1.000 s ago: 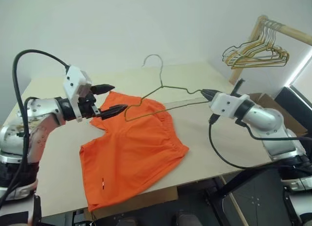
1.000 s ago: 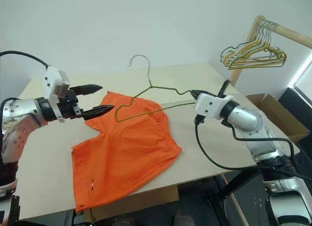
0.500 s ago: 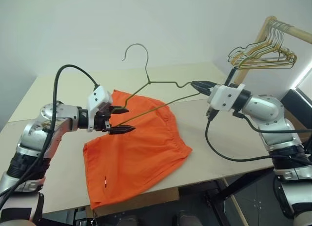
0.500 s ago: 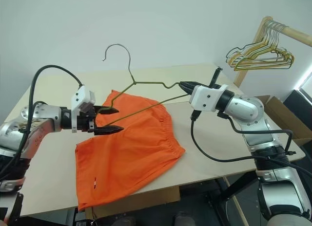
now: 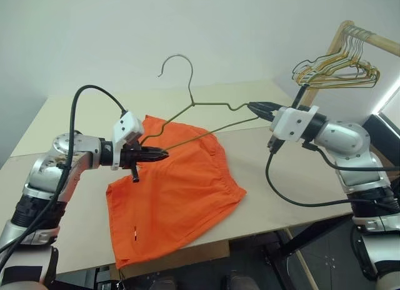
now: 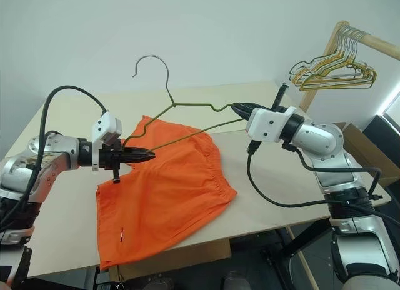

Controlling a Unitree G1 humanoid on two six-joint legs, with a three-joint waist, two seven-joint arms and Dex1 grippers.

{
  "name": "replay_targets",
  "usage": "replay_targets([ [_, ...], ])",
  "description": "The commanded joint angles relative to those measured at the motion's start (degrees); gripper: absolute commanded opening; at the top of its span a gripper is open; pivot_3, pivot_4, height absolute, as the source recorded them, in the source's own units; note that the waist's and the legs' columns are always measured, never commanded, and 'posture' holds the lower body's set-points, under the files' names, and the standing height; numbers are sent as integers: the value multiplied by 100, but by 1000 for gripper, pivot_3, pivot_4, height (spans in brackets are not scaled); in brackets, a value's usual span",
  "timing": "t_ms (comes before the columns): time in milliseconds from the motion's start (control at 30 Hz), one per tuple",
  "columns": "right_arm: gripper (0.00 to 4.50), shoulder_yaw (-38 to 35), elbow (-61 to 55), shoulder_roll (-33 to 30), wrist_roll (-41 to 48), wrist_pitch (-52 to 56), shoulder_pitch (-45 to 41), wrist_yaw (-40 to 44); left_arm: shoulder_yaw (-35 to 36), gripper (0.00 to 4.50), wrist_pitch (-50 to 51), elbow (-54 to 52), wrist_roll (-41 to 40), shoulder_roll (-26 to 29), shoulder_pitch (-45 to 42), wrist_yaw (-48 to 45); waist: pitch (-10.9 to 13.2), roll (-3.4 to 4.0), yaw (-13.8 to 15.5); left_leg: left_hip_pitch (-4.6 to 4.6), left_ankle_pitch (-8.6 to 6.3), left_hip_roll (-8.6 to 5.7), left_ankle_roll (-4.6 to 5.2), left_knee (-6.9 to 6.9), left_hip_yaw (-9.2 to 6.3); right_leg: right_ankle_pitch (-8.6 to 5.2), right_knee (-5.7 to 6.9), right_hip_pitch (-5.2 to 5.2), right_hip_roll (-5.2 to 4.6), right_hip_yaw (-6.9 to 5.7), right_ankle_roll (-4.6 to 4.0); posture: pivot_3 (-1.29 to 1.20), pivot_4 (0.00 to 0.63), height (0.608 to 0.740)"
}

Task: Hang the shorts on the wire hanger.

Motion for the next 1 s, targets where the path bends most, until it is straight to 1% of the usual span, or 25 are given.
replay_targets([
  [33,0,-141,-219,-158,181,-239,24,286,115,46,-133,-55,113,18,-103,43,0,0,0,0,0,0,0,0,0,0,0,0,0,-1,0,-7,0,740],
  [67,405,-138,-231,-181,247,-237,41,381,131,0,-120,-49,118,29,-98,27,0,0,0,0,-1,0,2,1,0,0,0,0,0,0,0,-6,0,740],
  [100,533,-117,-257,-233,344,-219,59,547,148,0,-116,-29,140,44,-94,25,0,0,2,0,-2,0,3,1,0,0,0,0,0,-1,0,-5,0,740],
  [133,787,-91,-285,-295,427,-208,77,718,163,0,-143,1,170,58,-86,12,0,0,2,0,-3,1,5,1,0,0,0,1,0,-1,0,-5,0,740],
  [300,2424,-34,-453,-532,829,-37,184,1498,185,0,-298,96,344,167,8,-63,0,0,6,0,-11,2,19,5,0,0,1,1,0,-1,0,4,0,740],
  [400,3401,-77,-897,-870,1739,1132,306,2393,-41,0,-584,100,828,326,122,38,0,0,17,1,-14,4,24,4,0,0,2,1,0,-2,0,12,0,740],
  [467,4172,-118,-1124,-1030,2147,1869,281,2707,-124,0,-737,99,993,428,185,-68,0,0,22,1,-15,5,27,6,0,1,2,2,0,-2,-1,17,0,740],
  [500,4464,-119,-1206,-1073,2248,2216,215,2768,-165,0,-826,92,1068,475,217,-121,0,0,28,1,-18,5,32,6,0,1,3,2,-1,-2,-2,17,0,740],
  [567,4464,29,-1296,-1123,2225,2846,-91,2891,-240,0,-1050,33,1180,579,321,-288,0,0,31,1,-26,8,45,11,0,1,6,0,-1,-4,-3,17,0,740],
  [600,4464,167,-1296,-1115,2114,3083,-270,2965,-261,0,-1144,-21,1206,615,372,-377,3,6,24,1,-27,8,47,12,0,1,7,1,-1,-4,-3,15,0,740],
  [667,4464,563,-1287,-1045,1918,3919,-687,3084,-263,0,-1217,-112,1167,624,420,-496,6,15,13,2,-29,9,49,13,4,2,10,-3,-3,-3,-5,15,0,740],
  [767,4464,1104,-1098,-736,1665,5004,-1257,3093,-253,0,-1224,-171,1139,565,385,-537,6,15,29,2,-29,13,49,13,3,1,14,-5,-2,-10,-7,15,0,740],
  [833,4464,1434,-879,-543,1426,5444,-1573,3147,-245,0,-1223,-191,1132,533,368,-544,5,15,34,-2,-28,12,48,13,3,1,16,-8,-2,-10,-7,16,0,740],
  [933,4464,1858,-511,-274,1312,6012,-1965,3442,-236,0,-1223,-215,1123,502,359,-556,6,18,52,-26,-24,8,41,30,1,1,17,-19,-3,-18,-6,25,0,740],
  [1000,4464,2149,-244,-50,1035,6110,-2125,3389,-217,0,-1216,-247,1110,499,369,-557,6,18,60,-46,-12,6,20,40,-1,2,16,-32,-3,-24,-5,28,0,740],
])
